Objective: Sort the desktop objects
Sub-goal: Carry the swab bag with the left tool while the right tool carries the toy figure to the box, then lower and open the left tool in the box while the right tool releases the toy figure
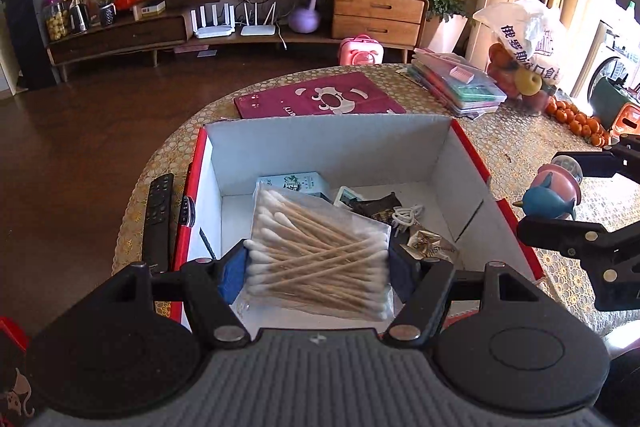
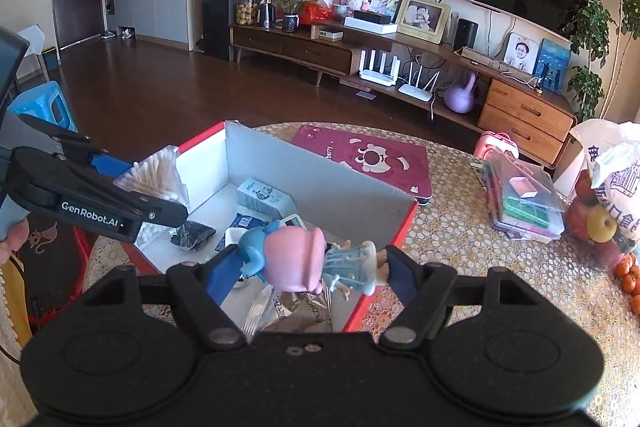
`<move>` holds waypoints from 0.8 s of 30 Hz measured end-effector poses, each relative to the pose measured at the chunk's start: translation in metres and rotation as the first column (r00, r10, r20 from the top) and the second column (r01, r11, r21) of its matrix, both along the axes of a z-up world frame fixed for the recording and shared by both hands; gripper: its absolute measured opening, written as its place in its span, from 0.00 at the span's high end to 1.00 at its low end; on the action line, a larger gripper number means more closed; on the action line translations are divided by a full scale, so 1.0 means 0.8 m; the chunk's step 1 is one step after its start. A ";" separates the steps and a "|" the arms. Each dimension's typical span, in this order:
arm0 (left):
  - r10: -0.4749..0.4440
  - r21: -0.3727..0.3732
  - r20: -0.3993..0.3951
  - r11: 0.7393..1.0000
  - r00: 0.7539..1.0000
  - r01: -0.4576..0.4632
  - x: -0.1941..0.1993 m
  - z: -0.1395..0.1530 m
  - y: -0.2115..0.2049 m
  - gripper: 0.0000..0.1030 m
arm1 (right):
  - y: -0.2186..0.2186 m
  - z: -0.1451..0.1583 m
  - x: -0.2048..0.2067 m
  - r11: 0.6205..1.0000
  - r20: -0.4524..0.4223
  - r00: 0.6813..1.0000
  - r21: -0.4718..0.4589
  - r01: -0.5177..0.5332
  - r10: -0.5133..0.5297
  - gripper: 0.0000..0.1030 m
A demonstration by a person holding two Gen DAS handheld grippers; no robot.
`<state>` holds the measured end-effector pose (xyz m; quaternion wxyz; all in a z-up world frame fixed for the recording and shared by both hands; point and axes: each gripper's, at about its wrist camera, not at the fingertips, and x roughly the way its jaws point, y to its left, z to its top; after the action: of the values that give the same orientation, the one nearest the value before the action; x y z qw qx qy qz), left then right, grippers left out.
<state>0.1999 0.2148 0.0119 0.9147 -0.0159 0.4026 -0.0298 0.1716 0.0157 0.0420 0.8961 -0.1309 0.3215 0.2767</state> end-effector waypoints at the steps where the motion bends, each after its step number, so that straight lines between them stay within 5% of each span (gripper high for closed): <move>1: 0.000 0.002 -0.004 1.000 1.000 0.000 0.005 -0.003 0.002 0.33 | 0.004 -0.005 0.005 1.000 -0.007 1.000 0.000 -0.002 0.002 0.27; 24: -0.042 0.043 -0.114 0.998 0.993 0.048 0.104 -0.069 0.006 0.33 | 0.059 -0.084 0.063 0.996 -0.117 0.992 -0.069 -0.056 0.048 0.27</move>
<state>0.2829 0.2196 -0.0431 0.8898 0.0122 0.4544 -0.0403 0.2221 0.0627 -0.0251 0.8632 -0.1550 0.3791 0.2953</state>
